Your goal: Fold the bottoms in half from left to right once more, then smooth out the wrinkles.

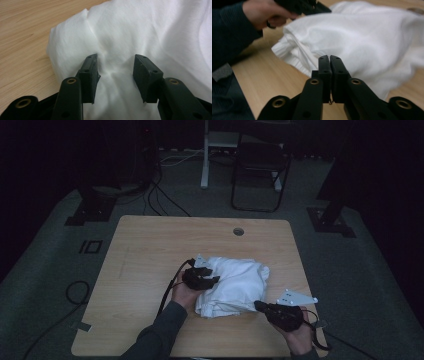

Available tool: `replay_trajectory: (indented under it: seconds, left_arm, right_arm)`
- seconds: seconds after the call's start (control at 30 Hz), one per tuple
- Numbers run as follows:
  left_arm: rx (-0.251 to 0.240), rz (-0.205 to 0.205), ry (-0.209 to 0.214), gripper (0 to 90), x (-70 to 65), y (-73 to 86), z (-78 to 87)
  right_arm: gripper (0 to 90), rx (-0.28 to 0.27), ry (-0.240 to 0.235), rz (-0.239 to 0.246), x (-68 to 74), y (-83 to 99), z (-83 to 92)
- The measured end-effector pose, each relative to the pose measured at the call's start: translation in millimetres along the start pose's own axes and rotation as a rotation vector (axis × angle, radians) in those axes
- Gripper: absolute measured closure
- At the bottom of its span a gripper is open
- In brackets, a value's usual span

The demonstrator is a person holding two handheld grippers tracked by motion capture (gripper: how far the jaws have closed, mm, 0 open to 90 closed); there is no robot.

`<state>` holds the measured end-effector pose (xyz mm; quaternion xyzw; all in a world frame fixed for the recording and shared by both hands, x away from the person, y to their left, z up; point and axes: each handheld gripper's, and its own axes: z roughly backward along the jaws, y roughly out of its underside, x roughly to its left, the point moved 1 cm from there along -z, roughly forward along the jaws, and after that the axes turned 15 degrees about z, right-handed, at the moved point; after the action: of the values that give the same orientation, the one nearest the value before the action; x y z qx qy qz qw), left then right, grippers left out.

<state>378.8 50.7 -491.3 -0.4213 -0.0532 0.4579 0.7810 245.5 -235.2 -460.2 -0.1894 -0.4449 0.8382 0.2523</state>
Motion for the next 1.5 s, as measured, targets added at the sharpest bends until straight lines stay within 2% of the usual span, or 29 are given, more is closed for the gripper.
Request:
replay_trajectory:
  seconds: [0.07,0.1,0.17,0.23,0.33,0.37,0.43,0.5,0.57,0.63,0.8,0.9,0.97,1.07,1.23,1.43,1.5]
  left_arm:
    - [-0.009,0.004,-0.004,54.7,-0.5,-0.2,1.4]
    - [-0.012,0.005,-0.002,54.6,-0.4,-0.6,2.5]
    - [-0.029,0.008,0.008,54.5,-0.8,-1.9,5.4]
    - [-0.042,0.008,0.02,54.3,-2.9,-4.5,7.7]
    - [-0.045,-0.002,0.031,54.1,-8.1,-6.6,6.7]
    - [-0.045,-0.002,0.031,54.0,-8.1,-6.6,6.7]
    - [-0.034,-0.011,0.034,53.9,-10.5,-5.6,4.3]
    - [-0.03,-0.015,0.03,53.8,-11.7,-4.1,2.9]
    - [-0.032,-0.009,0.038,53.8,-12.0,-2.6,3.1]
    - [-0.037,-0.01,0.042,53.6,-12.9,-1.6,5.0]
    - [-0.054,-0.01,0.072,53.4,-17.6,-1.8,12.6]
    - [-0.034,-0.025,0.089,52.6,-23.2,0.8,12.8]
    - [-0.013,-0.05,0.074,52.2,-25.2,4.1,8.1]
    - [-0.004,-0.038,0.059,52.0,-21.0,7.6,0.6]
    - [-0.01,-0.016,0.039,51.9,-6.5,7.5,0.7]
    - [-0.025,-0.007,-0.023,52.0,16.4,4.2,5.1]
    - [-0.033,0.012,-0.047,52.0,26.7,2.1,5.8]
  right_arm:
    - [72.2,-0.008,0.03,-0.016,-1.1,4.8,7.0]
    - [65.7,-0.032,0.059,-0.032,-3.8,5.1,10.9]
    - [60.0,-0.079,0.112,-0.061,-12.0,1.7,17.2]
    - [52.7,-0.094,0.154,-0.068,-21.4,-6.3,14.1]
    - [48.6,-0.056,0.178,-0.021,-32.5,-15.3,-5.7]
    - [48.6,-0.056,0.178,-0.021,-32.5,-15.3,-5.7]
    - [45.5,0.023,0.175,0.034,-43.0,-17.4,-37.4]
    - [43.8,0.083,0.194,0.052,-49.5,-13.2,-54.2]
    - [42.3,0.153,0.187,0.046,-56.9,-5.0,-71.4]
    - [41.2,0.2,0.177,0.027,-61.1,3.3,-82.0]
    - [41.0,0.241,0.157,-0.014,-65.4,15.5,-96.2]
    - [41.1,0.268,0.126,-0.046,-66.3,19.6,-107.1]
    - [41.4,0.271,0.116,-0.065,-65.7,20.7,-112.7]
    - [41.8,0.261,0.11,-0.087,-64.5,20.4,-117.7]
    - [42.0,0.235,0.093,-0.122,-63.1,17.6,-126.4]
    - [42.3,0.221,0.097,-0.12,-59.5,3.6,-146.5]
    - [42.4,0.216,0.096,-0.123,-58.3,-2.6,-155.0]
